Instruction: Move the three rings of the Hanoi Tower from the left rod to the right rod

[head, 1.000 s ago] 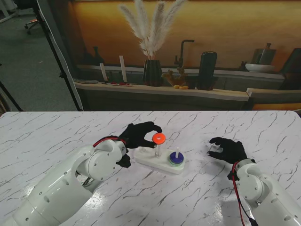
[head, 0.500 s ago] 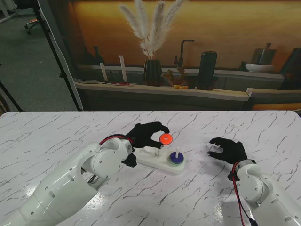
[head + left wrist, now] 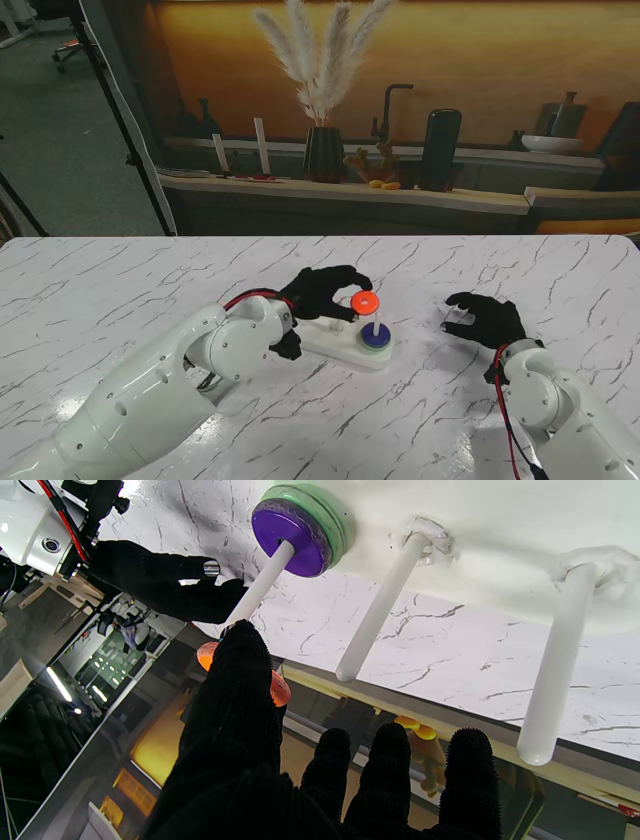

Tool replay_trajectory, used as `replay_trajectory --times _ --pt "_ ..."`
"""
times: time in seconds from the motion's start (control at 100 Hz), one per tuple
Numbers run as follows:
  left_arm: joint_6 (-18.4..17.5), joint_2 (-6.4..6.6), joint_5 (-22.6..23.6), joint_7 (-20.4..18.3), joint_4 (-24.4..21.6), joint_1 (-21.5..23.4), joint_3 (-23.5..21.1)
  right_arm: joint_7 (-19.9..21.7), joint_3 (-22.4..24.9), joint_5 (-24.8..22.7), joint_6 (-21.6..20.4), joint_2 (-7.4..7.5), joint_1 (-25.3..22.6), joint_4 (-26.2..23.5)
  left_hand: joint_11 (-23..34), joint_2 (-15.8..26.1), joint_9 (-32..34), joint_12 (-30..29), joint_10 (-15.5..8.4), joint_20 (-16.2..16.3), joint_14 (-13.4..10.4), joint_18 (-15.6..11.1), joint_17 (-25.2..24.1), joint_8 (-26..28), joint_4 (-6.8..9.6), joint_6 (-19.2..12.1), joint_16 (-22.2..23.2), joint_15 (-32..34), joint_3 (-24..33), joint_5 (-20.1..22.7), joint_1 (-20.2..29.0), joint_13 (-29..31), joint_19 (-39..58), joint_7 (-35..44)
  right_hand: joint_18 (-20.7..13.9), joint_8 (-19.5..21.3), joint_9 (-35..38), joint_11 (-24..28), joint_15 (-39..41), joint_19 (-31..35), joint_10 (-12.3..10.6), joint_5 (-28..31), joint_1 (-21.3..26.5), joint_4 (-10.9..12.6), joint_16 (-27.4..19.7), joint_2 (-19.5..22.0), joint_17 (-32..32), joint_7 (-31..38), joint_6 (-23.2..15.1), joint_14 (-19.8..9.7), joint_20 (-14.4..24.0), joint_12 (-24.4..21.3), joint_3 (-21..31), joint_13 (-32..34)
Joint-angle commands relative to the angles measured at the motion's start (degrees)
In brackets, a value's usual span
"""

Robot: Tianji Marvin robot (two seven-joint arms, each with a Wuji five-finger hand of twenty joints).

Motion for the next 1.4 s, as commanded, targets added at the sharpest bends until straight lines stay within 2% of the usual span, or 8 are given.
replay_trajectory --times 0.0,0.67,1.39 --pt "-0.95 -0.55 -0.3 -0.58 0.24 -0.08 0.33 0.41 -0.3 0.0 0.27 -0.41 -0.83 0.65 -0.59 2.75 0.59 0.39 0.28 -0.5 0.73 2.44 -0.25 2.11 0.33 -0.48 0.62 0.54 2.56 3.0 3.69 0.71 1.78 3.24 5.65 0.69 0.88 0.99 2.13 1.22 -0.01 1.26 0.71 1.84 0.56 -0.93 -0.68 0.97 0.55 2.64 0.25 0.19 1.0 1.71" --pt "-0.96 -1.25 -2.54 -0.28 1.49 -1.45 3.24 0.18 -0.21 0.13 0.31 -0.46 -0.87 0.95 -0.62 2.74 0.5 0.38 0.16 -0.47 0.68 2.36 -0.26 1.99 0.32 -0.41 0.62 0.52 2.56 2.98 3.69 0.66 1.77 3.44 5.56 0.68 0.81 0.99 2.16 1.23 0.03 1.25 0.72 1.82 0.56 -0.95 -0.68 0.97 0.54 2.72 0.26 0.17 1.05 1.72" --pt "-0.38 -1.69 -3.54 0.21 2.59 -1.88 4.35 0.28 0.06 -0.11 0.19 -0.38 -1.02 1.07 -0.59 2.72 0.46 0.4 0.16 -0.43 0.6 2.37 -0.31 1.87 0.34 -0.45 0.66 0.56 2.57 2.95 3.72 0.67 1.76 3.51 5.6 0.67 0.84 1.02 2.15 1.23 0.01 1.23 0.76 1.81 0.55 -1.04 -0.65 0.99 0.48 2.66 0.25 0.17 1.07 1.69"
